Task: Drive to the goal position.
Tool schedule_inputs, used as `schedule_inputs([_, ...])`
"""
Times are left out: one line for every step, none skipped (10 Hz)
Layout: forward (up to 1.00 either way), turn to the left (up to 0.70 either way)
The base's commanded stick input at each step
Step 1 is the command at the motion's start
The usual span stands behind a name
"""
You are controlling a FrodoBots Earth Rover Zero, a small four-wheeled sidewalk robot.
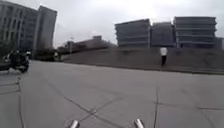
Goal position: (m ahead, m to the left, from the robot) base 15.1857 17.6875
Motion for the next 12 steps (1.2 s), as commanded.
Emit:
schedule_inputs([1.0, 0.06])
schedule_inputs([1.0, 0.06])
schedule_inputs([1.0, 0.06])
schedule_inputs([1.0, 0.06])
schedule_inputs([1.0, 0.06])
schedule_inputs([1.0, 0.06])
schedule_inputs([1.0, 0.06])
schedule_inputs([1.0, 0.06])
schedule_inputs([1.0, 0.06])
schedule_inputs([1.0, 0.06])
schedule_inputs([1.0, 0.06])
schedule_inputs([1.0, 0.06])
